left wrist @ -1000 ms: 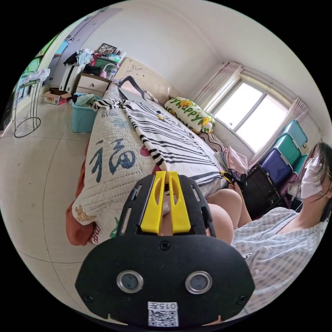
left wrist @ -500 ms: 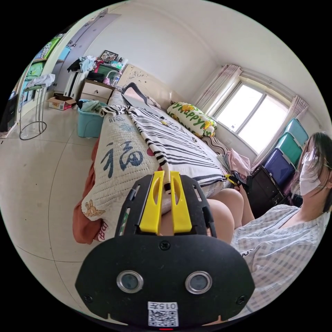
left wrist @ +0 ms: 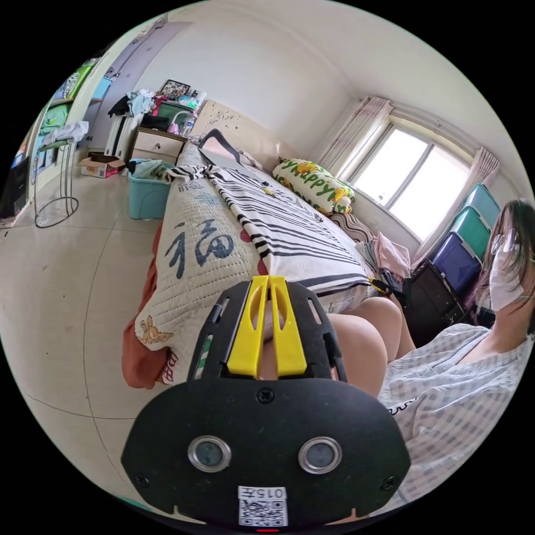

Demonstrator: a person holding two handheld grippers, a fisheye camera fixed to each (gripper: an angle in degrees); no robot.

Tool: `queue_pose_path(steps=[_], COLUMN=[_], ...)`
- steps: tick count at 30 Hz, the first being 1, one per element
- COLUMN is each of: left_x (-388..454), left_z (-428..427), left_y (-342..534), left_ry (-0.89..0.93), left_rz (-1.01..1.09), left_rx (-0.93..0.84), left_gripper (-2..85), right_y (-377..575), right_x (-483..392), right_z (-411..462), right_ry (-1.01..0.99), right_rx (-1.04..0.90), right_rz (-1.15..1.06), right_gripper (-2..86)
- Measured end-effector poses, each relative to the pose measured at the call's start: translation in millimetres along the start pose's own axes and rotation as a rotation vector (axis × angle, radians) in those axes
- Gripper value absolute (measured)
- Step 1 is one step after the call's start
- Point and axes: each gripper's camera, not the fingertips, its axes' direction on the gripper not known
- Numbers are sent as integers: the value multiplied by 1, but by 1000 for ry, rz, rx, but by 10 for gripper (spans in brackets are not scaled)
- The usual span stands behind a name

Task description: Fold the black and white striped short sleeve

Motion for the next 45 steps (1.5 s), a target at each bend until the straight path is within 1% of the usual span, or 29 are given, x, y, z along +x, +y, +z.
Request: queue_pose_path(steps=[3,5,7,9,11,12,14,15,17,18,20,21,23,25,28,31,32,33,35,37,38,40,41,42,44,45], left_x=[-4,-12,-16,-15,-1,7,48,59,102,111,140,147,177,199,228,250,258,261,271,278,283,290,297,300,312,314], left_z=[7,8,5,-1,-12,-15,-18,-16,3,11,54,67,126,175,259,343,377,395,465,514,545,588,615,628,679,691], left_y=[7,15,23,29,24,22,1,-6,-39,-49,-93,-104,-146,-176,-227,-282,-305,-316,-359,-384,-396,-406,-410,-411,-418,-421], left_ry=[7,49,46,-30,-172,-206,-295,-303,-288,-272,-173,-144,-11,53,30,44,24,10,4,30,49,57,40,24,-55,-70], left_rz=[-17,-56,-80,-95,-73,-55,102,149,347,388,494,516,584,612,619,612,582,554,430,350,308,274,269,270,258,254], left_rx=[-7,-2,15,38,104,143,288,316,402,412,376,357,278,215,117,21,-19,-33,-110,-165,-184,-208,-213,-211,-220,-229], left_gripper=[-4,4,14,23,30,31,34,35,37,38,53,55,57,52,38,26,32,35,71,83,85,84,84,85,91,94], right_y=[3,7,10,12,6,3,-15,-21,-51,-60,-98,-107,-145,-176,-235,-293,-313,-323,-361,-378,-379,-368,-367,-369,-367,-367], right_x=[-2,2,9,14,18,18,16,16,12,12,6,4,-8,-14,-16,-4,2,6,23,42,58,83,98,105,128,132], right_z=[3,2,-1,-6,-17,-20,-34,-37,-41,-40,-28,-24,-1,19,57,106,129,141,191,224,241,259,270,273,266,264], right_ry=[3,-41,-89,-107,-45,-22,45,51,47,45,25,17,12,43,73,114,119,125,151,167,130,74,80,68,-9,-21], right_rx=[20,48,56,50,54,59,105,119,166,174,193,197,204,198,153,104,80,62,-28,-74,-80,-65,-125,-145,-75,-55], right_rz=[11,27,35,27,16,11,-26,-37,-98,-114,-181,-203,-304,-342,-378,-341,-332,-325,-299,-259,-223,-194,-161,-133,-53,-40], right_gripper=[9,14,20,30,41,43,44,44,43,43,35,32,12,9,21,48,57,61,77,93,105,110,108,108,107,103])
